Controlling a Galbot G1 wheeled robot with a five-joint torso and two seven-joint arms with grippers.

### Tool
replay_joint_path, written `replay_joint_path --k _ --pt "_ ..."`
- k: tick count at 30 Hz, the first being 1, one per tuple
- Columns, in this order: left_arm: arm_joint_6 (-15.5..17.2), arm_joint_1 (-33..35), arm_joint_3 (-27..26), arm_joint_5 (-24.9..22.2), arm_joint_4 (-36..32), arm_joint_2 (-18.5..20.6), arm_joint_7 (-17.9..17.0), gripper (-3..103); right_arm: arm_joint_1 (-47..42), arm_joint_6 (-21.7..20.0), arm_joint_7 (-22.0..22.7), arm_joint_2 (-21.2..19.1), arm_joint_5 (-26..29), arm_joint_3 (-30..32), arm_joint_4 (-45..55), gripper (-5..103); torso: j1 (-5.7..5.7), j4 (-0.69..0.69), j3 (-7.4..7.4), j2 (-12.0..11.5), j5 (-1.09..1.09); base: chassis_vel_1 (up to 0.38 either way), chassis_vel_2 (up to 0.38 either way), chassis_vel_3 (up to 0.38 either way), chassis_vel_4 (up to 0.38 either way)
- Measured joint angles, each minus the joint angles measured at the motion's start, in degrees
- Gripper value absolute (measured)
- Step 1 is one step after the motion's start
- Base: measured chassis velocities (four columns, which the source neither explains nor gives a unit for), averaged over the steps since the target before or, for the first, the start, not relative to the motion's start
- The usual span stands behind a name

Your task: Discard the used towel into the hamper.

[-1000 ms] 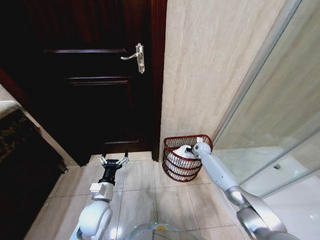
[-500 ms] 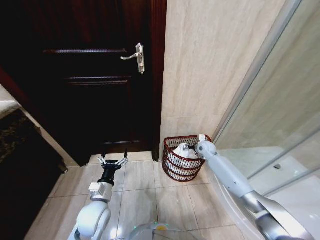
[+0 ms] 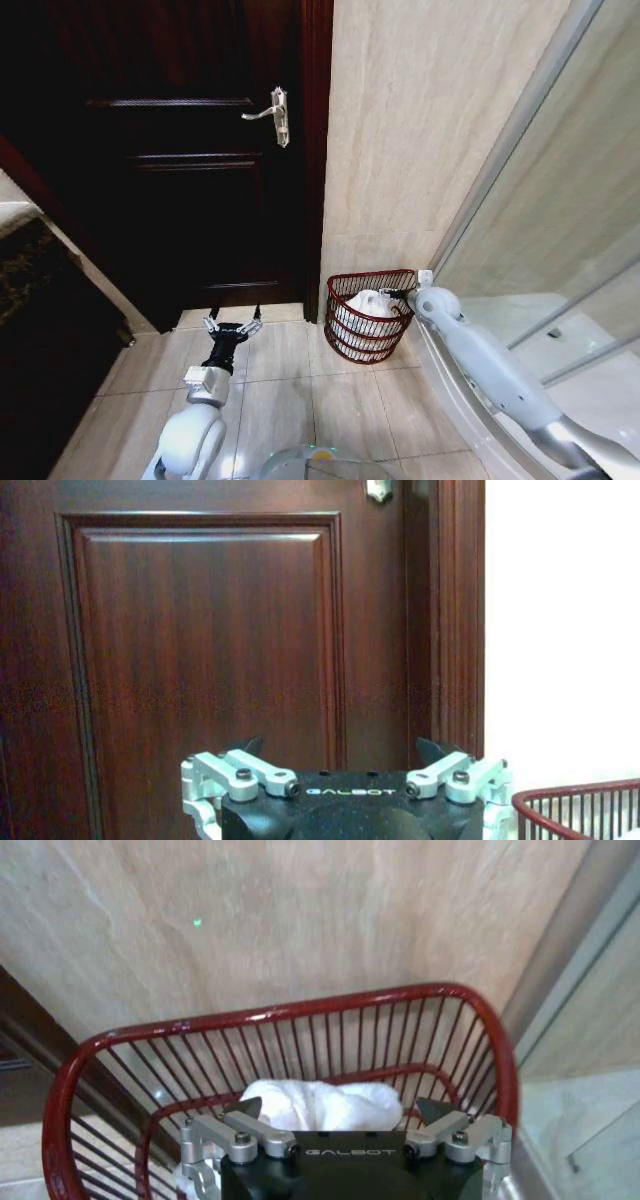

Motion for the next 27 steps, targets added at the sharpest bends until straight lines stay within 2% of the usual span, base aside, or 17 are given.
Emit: replay_joint_path --k 4,6,7,9,10,11,12,14,15,17,18,19,21,23,25,26,27 --pt "-0.03 -0.35 0.14 0.05 -0.12 -0.35 0.18 100 -5.15 1.36 0.07 1.10 -3.68 5.05 5.36 100 0.00 0.00 0.00 0.00 0.00 0.000 0.000 0.000 0.000" --pt "0.08 -0.67 0.25 0.23 -0.12 -0.74 0.70 100 -10.05 5.13 -0.44 2.32 -9.20 7.75 10.06 100 0.00 0.01 0.00 0.00 0.00 0.000 0.000 0.000 0.000" --pt "0.08 -0.67 0.25 0.23 -0.12 -0.74 0.70 100 -10.05 5.13 -0.44 2.32 -9.20 7.75 10.06 100 0.00 0.01 0.00 0.00 0.00 0.000 0.000 0.000 0.000" --pt "0.21 -1.11 0.66 0.42 0.14 -1.02 1.81 100 -16.68 11.08 -3.80 3.98 -20.52 11.12 14.36 100 0.00 0.00 0.01 0.00 0.00 0.000 0.000 0.000 0.000" --pt "0.24 -1.21 0.70 0.45 0.15 -1.14 2.33 100 -19.34 13.66 -5.70 4.83 -24.50 12.91 15.63 100 0.00 0.00 0.00 0.00 -0.01 0.000 0.000 0.000 0.000" --pt "0.24 -1.21 0.70 0.45 0.15 -1.14 2.33 100 -19.34 13.66 -5.70 4.83 -24.50 12.91 15.63 100 0.00 0.00 0.00 0.00 -0.01 0.000 0.000 0.000 0.000" --pt "0.25 -1.28 0.68 0.46 0.14 -1.26 2.84 100 -22.46 16.76 -8.07 6.02 -28.25 15.20 16.69 100 0.00 0.01 0.00 0.00 -0.01 0.000 0.000 0.000 0.000" --pt "0.31 -1.33 0.31 0.42 -0.03 -1.50 4.05 100 -28.75 26.07 -13.45 8.50 -37.29 18.91 17.39 100 0.00 -0.03 0.00 0.00 0.00 0.000 0.000 0.000 0.000" --pt "0.31 -1.33 0.31 0.42 -0.03 -1.50 4.05 100 -28.75 26.07 -13.45 8.50 -37.29 18.91 17.39 100 0.00 -0.03 0.00 0.00 0.00 0.000 0.000 0.000 0.000" --pt "0.31 -1.39 -0.59 -0.13 -0.19 -1.82 4.90 100 -34.31 36.24 -18.45 10.96 -48.27 21.89 17.04 100 0.00 -0.02 0.00 0.00 0.00 0.000 0.000 0.000 0.000" --pt "0.30 -1.42 -0.98 -0.37 -0.19 -1.99 5.17 100 -35.95 39.05 -20.18 12.23 -51.31 23.12 17.06 100 0.00 -0.02 0.00 0.00 0.00 0.000 0.000 0.000 0.000" --pt "0.30 -1.42 -0.98 -0.37 -0.19 -1.99 5.17 100 -35.95 39.05 -20.18 12.23 -51.31 23.12 17.06 100 0.00 -0.02 0.00 0.00 0.00 0.000 0.000 0.000 0.000" --pt "0.34 -1.43 -2.02 -0.70 -0.19 -2.43 6.03 100 -39.28 43.01 -22.26 15.76 -55.48 25.18 18.31 100 0.00 0.00 0.00 0.00 -0.01 0.000 0.000 0.000 0.000" --pt "0.50 -1.37 -2.39 -0.71 -0.20 -2.50 6.49 100 -40.24 43.57 -22.54 17.11 -56.52 25.77 18.86 100 0.00 0.01 0.00 0.00 -0.02 0.000 0.000 0.000 0.000" --pt "1.11 -1.00 -3.65 -0.70 -0.78 -2.64 8.45 100 -43.28 45.78 -24.89 22.45 -61.66 28.19 20.14 100 0.00 0.00 0.00 0.00 0.00 0.000 0.000 0.000 0.000" --pt "1.30 -0.76 -4.03 -0.69 -1.09 -2.67 9.08 100 -44.21 47.20 -26.19 24.16 -63.79 29.25 20.28 100 0.00 0.00 0.00 0.00 -0.01 0.000 0.000 0.000 0.000" --pt "1.30 -0.76 -4.03 -0.69 -1.09 -2.67 9.08 100 -44.21 47.20 -26.19 24.16 -63.79 29.25 20.28 100 0.00 0.00 0.00 0.00 -0.01 0.000 0.000 0.000 0.000"
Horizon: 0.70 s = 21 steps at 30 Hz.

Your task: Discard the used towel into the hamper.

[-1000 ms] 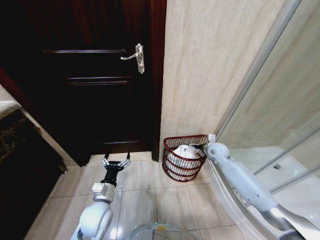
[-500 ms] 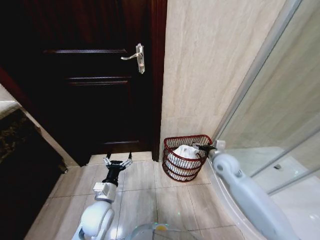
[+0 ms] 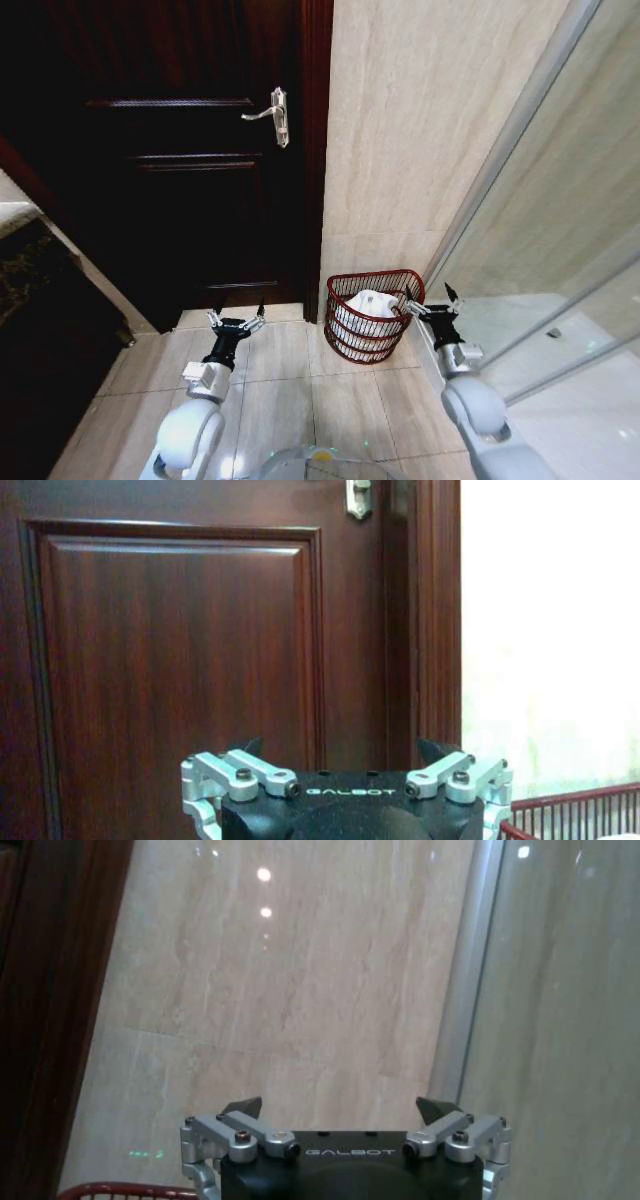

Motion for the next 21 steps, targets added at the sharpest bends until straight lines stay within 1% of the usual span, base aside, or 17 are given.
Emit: replay_joint_path --k 2,3,5,6,7,10,13,17,21 --pt "0.12 0.80 -0.48 0.03 -0.68 0.01 1.22 100 -1.46 1.96 -2.43 3.28 -2.89 2.03 0.53 100 0.00 0.00 0.00 0.00 0.00 0.000 0.000 0.000 0.000" --pt "0.12 0.80 -0.48 0.03 -0.68 0.01 1.22 100 -1.46 1.96 -2.43 3.28 -2.89 2.03 0.53 100 0.00 0.00 0.00 0.00 0.00 0.000 0.000 0.000 0.000" --pt "-0.02 1.57 -0.26 0.16 -1.01 -0.09 1.92 100 -2.40 2.17 -4.51 6.92 -3.25 4.08 2.08 100 0.00 0.00 0.00 0.00 0.00 0.000 0.000 0.000 0.000" --pt "-0.21 1.80 0.17 0.26 -1.01 -0.18 1.96 100 -2.71 1.90 -4.83 8.23 -3.02 4.53 2.89 100 0.00 0.00 0.00 0.00 0.00 0.000 0.000 0.000 0.000" --pt "-0.21 1.80 0.17 0.26 -1.01 -0.18 1.96 100 -2.71 1.90 -4.83 8.23 -3.02 4.53 2.89 100 0.00 0.00 0.00 0.00 0.00 0.000 0.000 0.000 0.000" --pt "-0.52 2.17 0.79 0.83 -1.38 -0.84 1.96 100 -3.76 1.03 -4.89 10.36 -2.24 5.06 4.64 100 0.00 0.01 0.00 0.00 -0.01 0.000 0.000 0.000 0.000" --pt "-0.52 2.44 1.04 0.93 -2.18 -0.99 1.91 100 -5.04 0.66 -4.90 11.13 -2.13 5.45 5.34 100 0.00 0.01 0.00 0.00 0.00 0.000 0.000 0.000 0.000" --pt "-0.39 2.14 1.61 1.12 -2.54 -1.02 1.72 100 -9.04 1.28 -5.11 11.82 -1.83 5.53 6.12 100 0.00 0.00 0.00 0.00 0.00 0.000 0.000 0.000 0.000" --pt "-0.19 1.83 2.11 1.32 -2.59 -0.98 1.51 100 -11.84 2.30 -5.85 12.36 -0.22 6.12 6.92 100 0.00 -0.02 0.00 0.00 0.01 0.000 0.000 0.000 0.000"
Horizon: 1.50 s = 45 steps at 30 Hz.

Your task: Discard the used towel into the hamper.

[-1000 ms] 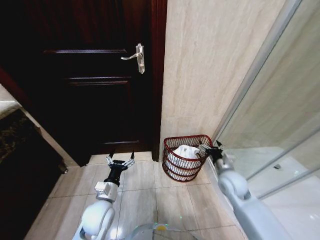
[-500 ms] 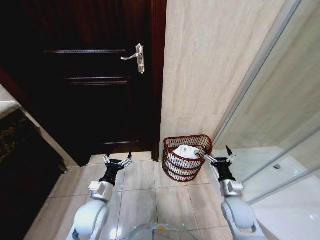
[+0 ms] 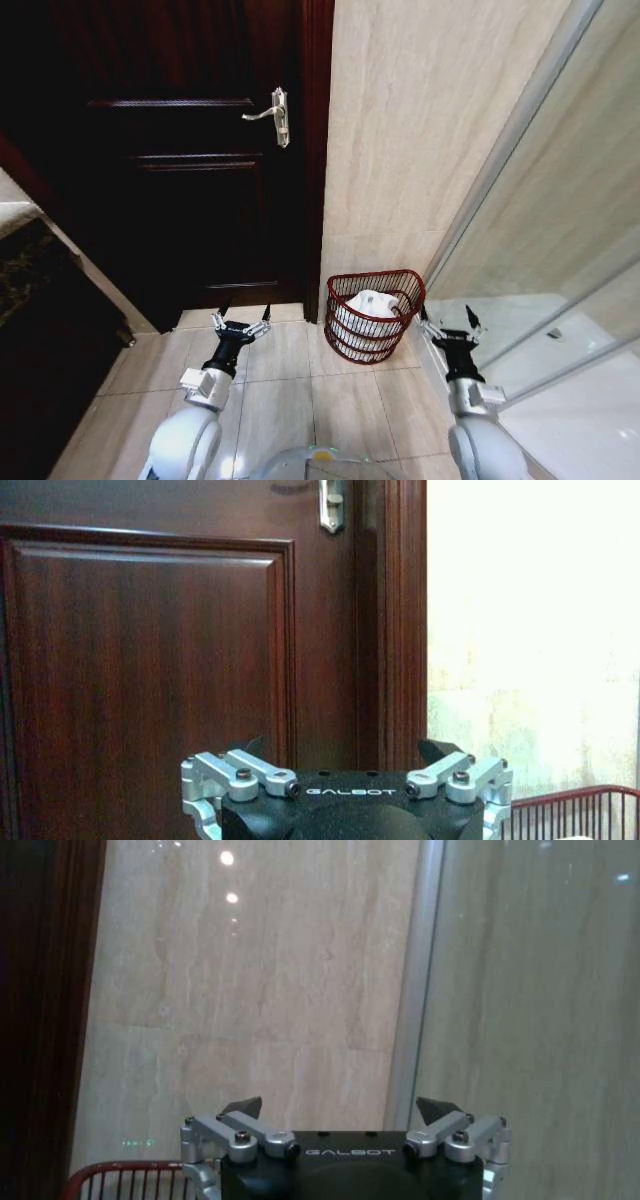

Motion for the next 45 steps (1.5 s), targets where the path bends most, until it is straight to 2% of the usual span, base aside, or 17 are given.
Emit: replay_joint_path --k 3,13,33,45 --pt "0.13 0.20 0.84 0.59 -0.68 0.02 -0.52 100 -2.46 2.51 0.39 0.15 1.63 0.45 0.48 100 0.00 0.02 0.00 0.00 0.00 0.000 0.000 0.000 0.000" --pt "-0.18 0.32 2.02 1.19 -0.81 0.07 -0.39 100 -6.03 4.58 1.38 -0.16 3.02 -1.03 2.33 100 0.00 0.02 0.00 0.00 0.00 0.000 0.000 0.000 0.000" --pt "-0.07 0.14 2.58 2.11 -0.02 0.47 -0.47 100 -5.80 4.29 1.76 -0.04 2.57 -3.32 3.36 100 0.00 0.01 0.00 0.00 0.00 -0.010 -0.038 -0.042 -0.010" --pt "-0.74 -0.47 4.23 2.29 0.91 0.55 -0.46 100 -6.01 4.37 4.32 -0.09 2.13 -5.48 3.85 100 0.00 0.01 0.00 -0.01 0.00 -0.074 -0.114 -0.106 -0.080"
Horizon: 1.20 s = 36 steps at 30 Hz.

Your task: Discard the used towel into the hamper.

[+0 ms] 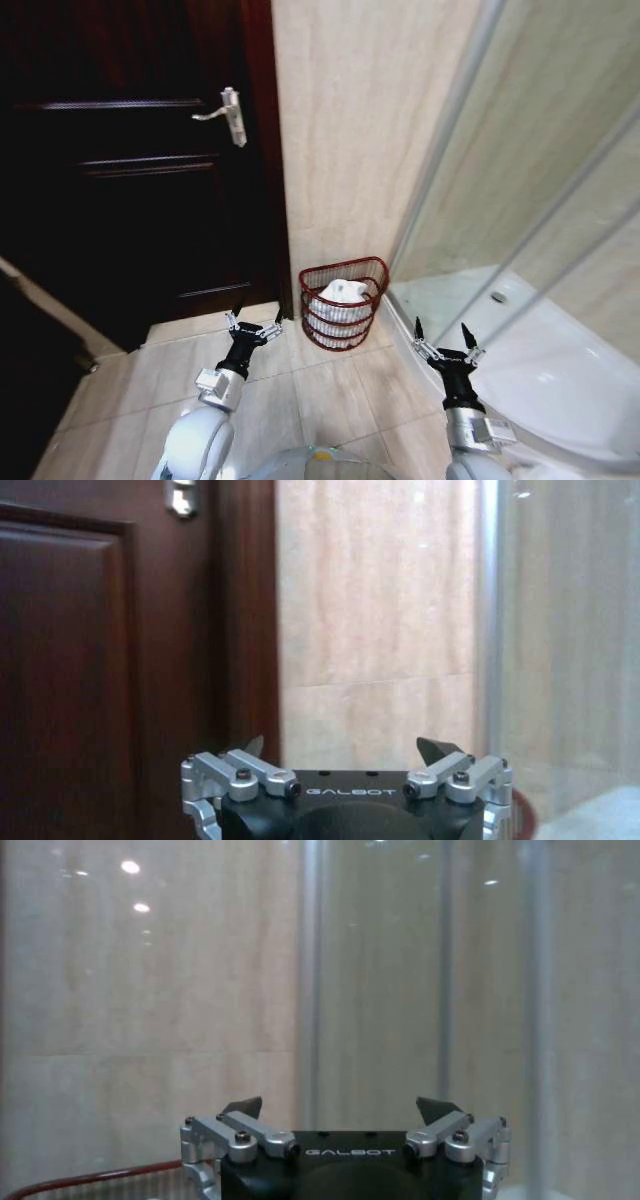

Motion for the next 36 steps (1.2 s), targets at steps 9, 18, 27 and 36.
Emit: replay_joint_path --k 9,18,27,36 --pt "0.09 -0.13 0.45 0.59 0.12 0.12 -0.17 100 -0.08 -0.71 3.42 -0.56 -0.55 0.01 0.64 100 0.00 0.00 0.00 0.00 0.00 -0.102 -0.146 -0.146 -0.104" --pt "0.74 -0.72 0.93 0.61 0.87 0.30 -1.01 100 -1.86 -3.81 4.55 -0.27 -2.24 1.01 0.75 100 0.00 -0.01 0.00 0.00 0.00 -0.123 -0.115 -0.115 -0.112" --pt "-0.32 -1.26 1.69 -0.54 1.11 0.40 -1.42 100 -0.76 -3.50 7.67 1.55 -2.29 2.71 1.48 100 0.00 0.01 0.00 0.00 0.00 -0.027 -0.029 -0.031 -0.026" --pt "-0.20 -1.47 2.01 -0.46 1.13 0.46 -1.44 100 -1.91 -3.68 3.24 3.10 -1.37 5.17 2.40 100 0.00 0.01 0.00 0.00 0.00 0.000 0.000 0.000 0.000"
